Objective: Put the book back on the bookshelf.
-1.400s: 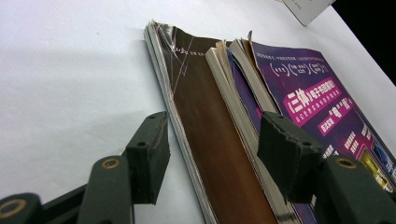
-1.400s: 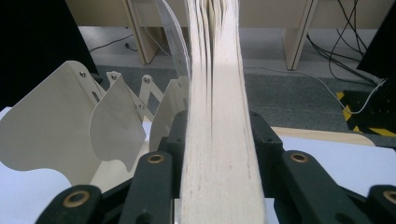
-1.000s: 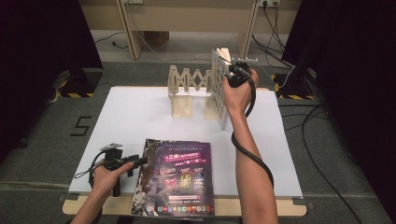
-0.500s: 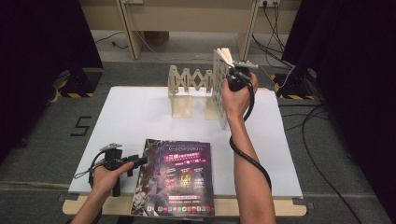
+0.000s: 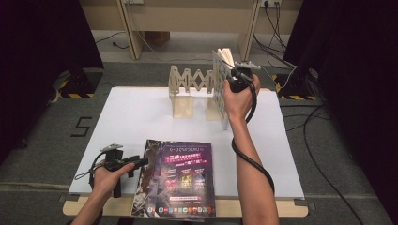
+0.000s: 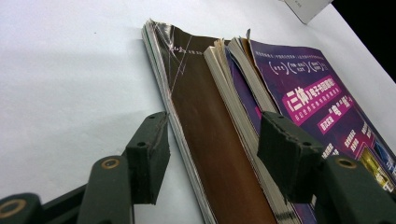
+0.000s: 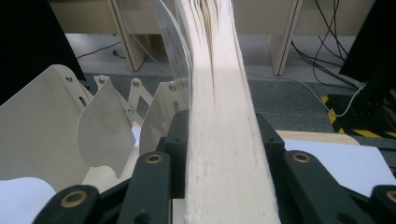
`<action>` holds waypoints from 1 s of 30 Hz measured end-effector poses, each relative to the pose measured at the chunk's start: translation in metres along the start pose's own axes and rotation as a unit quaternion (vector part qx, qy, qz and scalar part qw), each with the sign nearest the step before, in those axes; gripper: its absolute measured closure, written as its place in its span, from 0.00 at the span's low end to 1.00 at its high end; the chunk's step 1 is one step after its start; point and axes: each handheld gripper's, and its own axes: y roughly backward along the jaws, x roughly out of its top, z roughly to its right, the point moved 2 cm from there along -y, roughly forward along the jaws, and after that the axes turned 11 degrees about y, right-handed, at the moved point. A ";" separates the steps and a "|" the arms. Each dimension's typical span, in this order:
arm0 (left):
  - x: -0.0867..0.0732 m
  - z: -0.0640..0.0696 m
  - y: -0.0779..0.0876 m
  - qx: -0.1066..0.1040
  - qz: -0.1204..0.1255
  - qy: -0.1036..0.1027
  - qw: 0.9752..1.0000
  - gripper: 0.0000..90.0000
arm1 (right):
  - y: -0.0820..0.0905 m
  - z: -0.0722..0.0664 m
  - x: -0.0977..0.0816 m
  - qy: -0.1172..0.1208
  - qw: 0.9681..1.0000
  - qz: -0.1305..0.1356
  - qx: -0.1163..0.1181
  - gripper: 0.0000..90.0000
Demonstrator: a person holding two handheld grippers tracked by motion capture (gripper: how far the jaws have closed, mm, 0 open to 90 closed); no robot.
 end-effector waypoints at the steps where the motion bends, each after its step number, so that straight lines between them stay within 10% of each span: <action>1: 0.000 0.000 0.000 0.000 0.000 0.000 1.000 0.47 | 0.000 0.000 -0.001 -0.001 1.000 -0.002 0.000 0.73; 30: -0.001 0.002 -0.001 -0.002 -0.002 -0.004 1.000 0.47 | 0.006 -0.003 -0.008 -0.005 1.000 -0.008 0.014 0.72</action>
